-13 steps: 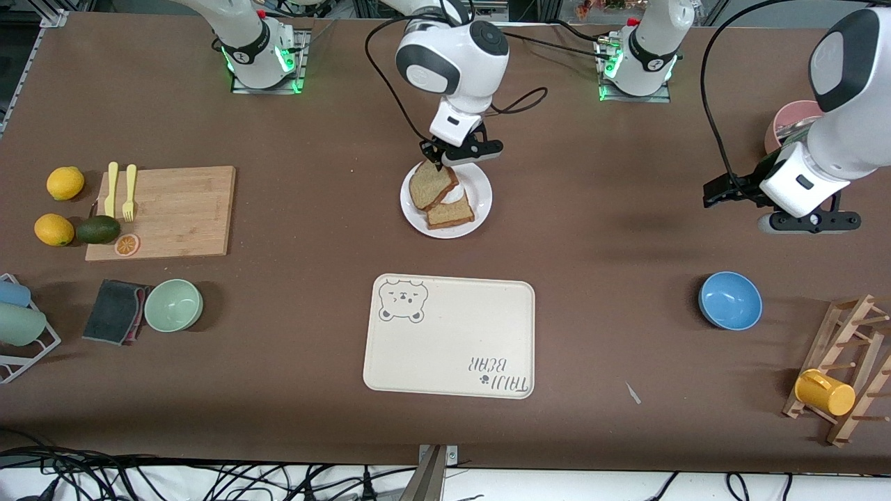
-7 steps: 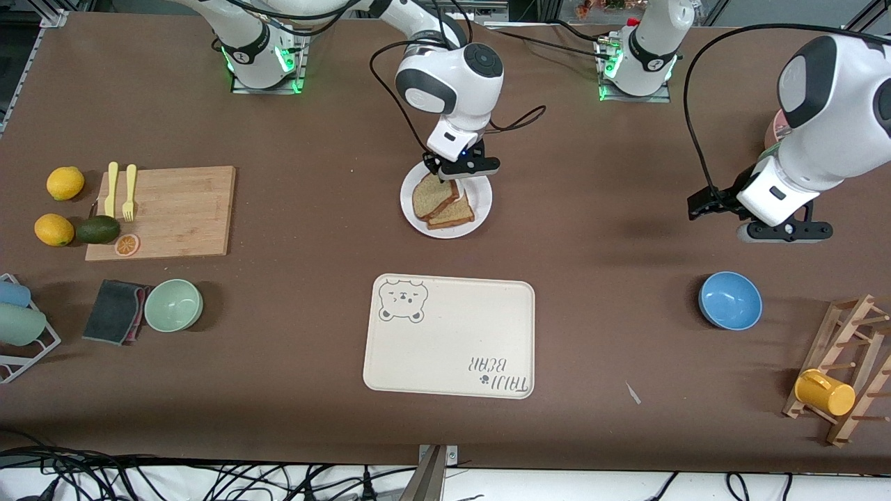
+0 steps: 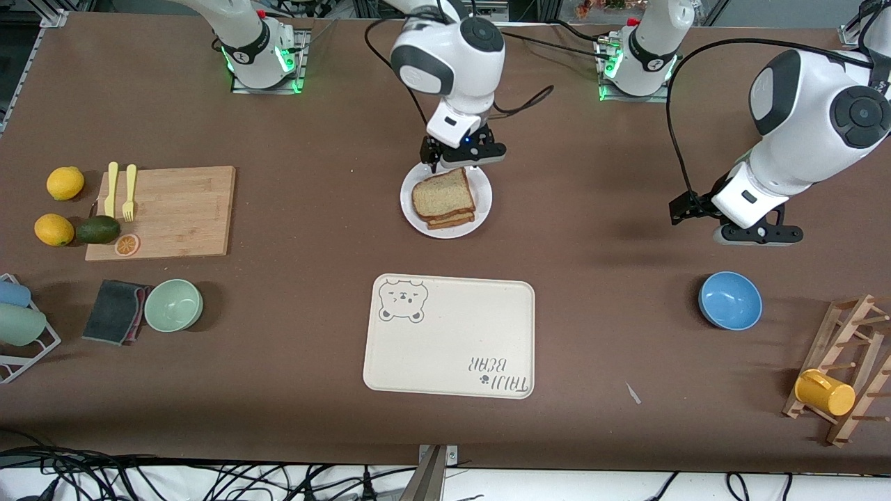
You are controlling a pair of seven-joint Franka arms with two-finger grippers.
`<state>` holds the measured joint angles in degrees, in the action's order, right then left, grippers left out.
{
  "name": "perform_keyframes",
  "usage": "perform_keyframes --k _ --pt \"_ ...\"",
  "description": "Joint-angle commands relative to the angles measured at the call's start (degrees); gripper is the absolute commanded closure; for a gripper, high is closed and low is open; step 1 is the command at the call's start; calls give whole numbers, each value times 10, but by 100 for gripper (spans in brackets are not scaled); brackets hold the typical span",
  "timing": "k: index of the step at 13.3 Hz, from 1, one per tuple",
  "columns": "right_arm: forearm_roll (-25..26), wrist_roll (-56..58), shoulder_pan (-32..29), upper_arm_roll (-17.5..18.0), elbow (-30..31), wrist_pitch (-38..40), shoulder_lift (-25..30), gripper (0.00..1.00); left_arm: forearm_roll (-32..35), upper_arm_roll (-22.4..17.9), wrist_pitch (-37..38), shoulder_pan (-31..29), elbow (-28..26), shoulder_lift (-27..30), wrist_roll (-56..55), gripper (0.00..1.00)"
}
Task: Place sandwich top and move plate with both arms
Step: 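Lower the bread onto the egg slice and open the right gripper, then raise the right gripper away while the left gripper reaches the plate rim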
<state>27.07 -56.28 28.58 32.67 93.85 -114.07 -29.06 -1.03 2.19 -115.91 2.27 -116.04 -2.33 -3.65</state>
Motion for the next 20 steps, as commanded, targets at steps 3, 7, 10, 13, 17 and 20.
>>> perform_keyframes --k 3,7,10,13,17,20 --pt "-123 144 -151 -1 120 1 181 0 -36 13 -41 3 -22 -2 -2 0" --pt "-206 216 -190 -80 136 53 274 0 -63 13 -135 27 -63 -26 -1 0" --pt "-247 262 -191 -154 136 99 326 0 -122 13 -168 47 -77 -46 -1 0" --pt "-249 366 -207 -230 117 139 339 0 -208 16 -188 75 -78 -64 2 0" --pt "-252 411 -243 -270 42 228 336 0 -315 19 -209 122 -77 -94 9 0" --pt "-278 414 -294 -270 -31 280 306 0 -415 21 -219 159 -78 -118 57 0"
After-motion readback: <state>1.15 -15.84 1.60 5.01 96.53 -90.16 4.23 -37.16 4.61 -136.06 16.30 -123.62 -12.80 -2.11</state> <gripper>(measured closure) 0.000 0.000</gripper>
